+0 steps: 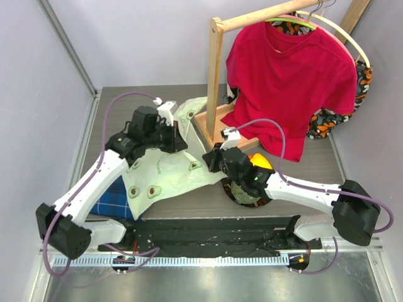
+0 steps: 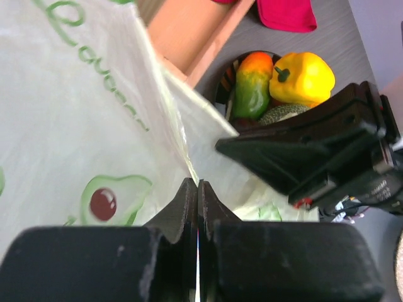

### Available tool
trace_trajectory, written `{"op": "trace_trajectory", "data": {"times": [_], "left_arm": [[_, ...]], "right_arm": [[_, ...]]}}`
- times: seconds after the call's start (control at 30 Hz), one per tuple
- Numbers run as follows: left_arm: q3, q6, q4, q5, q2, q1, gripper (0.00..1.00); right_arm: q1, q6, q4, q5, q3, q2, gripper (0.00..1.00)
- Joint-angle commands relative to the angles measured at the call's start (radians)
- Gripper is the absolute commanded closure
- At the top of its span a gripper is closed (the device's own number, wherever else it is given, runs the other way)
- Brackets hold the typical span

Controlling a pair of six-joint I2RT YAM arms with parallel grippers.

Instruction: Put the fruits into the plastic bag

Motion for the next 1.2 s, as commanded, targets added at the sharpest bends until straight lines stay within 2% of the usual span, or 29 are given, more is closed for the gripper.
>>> {"op": "trace_trajectory", "data": {"times": [0.0, 0.13, 0.17, 0.27, 0.4, 0.6, 0.7, 0.77, 0.87, 0.9, 1.0, 1.07, 1.17], "left_arm": [[0.066, 0.094, -0.160, -0.095, -0.130, 0.052, 1.00], [0.121, 0.168, -0.292, -0.325, -0.250, 0.092, 1.00], [0.131, 0.183, -0.311, -0.426, -0.271, 0.094, 1.00], [0.172, 0.222, -0.365, -0.537, -0.347, 0.097, 1.00], [0.249, 0.255, -0.431, -0.614, -0.388, 0.097, 1.00], [0.247, 0.274, -0.418, -0.588, -0.384, 0.097, 1.00], [0.177, 0.262, -0.337, -0.454, -0.381, 0.097, 1.00], [0.131, 0.249, -0.255, -0.314, -0.374, 0.097, 1.00], [0.056, 0.228, -0.179, -0.291, -0.351, 0.097, 1.00], [0.033, 0.225, -0.170, -0.297, -0.335, 0.097, 1.00], [-0.009, 0.213, -0.119, -0.315, -0.325, 0.097, 1.00], [-0.038, 0.212, -0.081, -0.320, -0.330, 0.097, 1.00], [-0.066, 0.228, -0.052, -0.321, -0.339, 0.097, 1.00]], "right_arm": [[-0.025, -0.007, -0.049, 0.092, 0.055, -0.016, 0.99], [-0.068, -0.001, -0.064, 0.091, 0.057, -0.017, 0.99], [-0.079, 0.001, -0.069, 0.088, 0.060, -0.017, 0.99], [-0.128, 0.010, -0.081, 0.067, 0.063, -0.017, 0.99], [-0.180, 0.004, -0.101, 0.077, 0.070, -0.026, 0.99], [-0.208, -0.035, -0.121, 0.115, 0.093, -0.051, 0.99], [-0.208, -0.064, -0.103, 0.100, 0.104, -0.060, 0.99], [-0.208, -0.088, -0.083, 0.041, 0.116, -0.062, 0.97], [-0.209, -0.114, -0.086, -0.039, 0.150, -0.071, 0.69], [-0.208, -0.118, -0.093, -0.055, 0.155, -0.080, 0.51], [-0.208, -0.121, -0.104, -0.078, 0.141, -0.138, 0.30], [-0.209, -0.130, -0.086, -0.114, 0.115, -0.186, 0.26], [-0.205, -0.150, -0.063, -0.179, 0.100, -0.200, 0.25]]}}
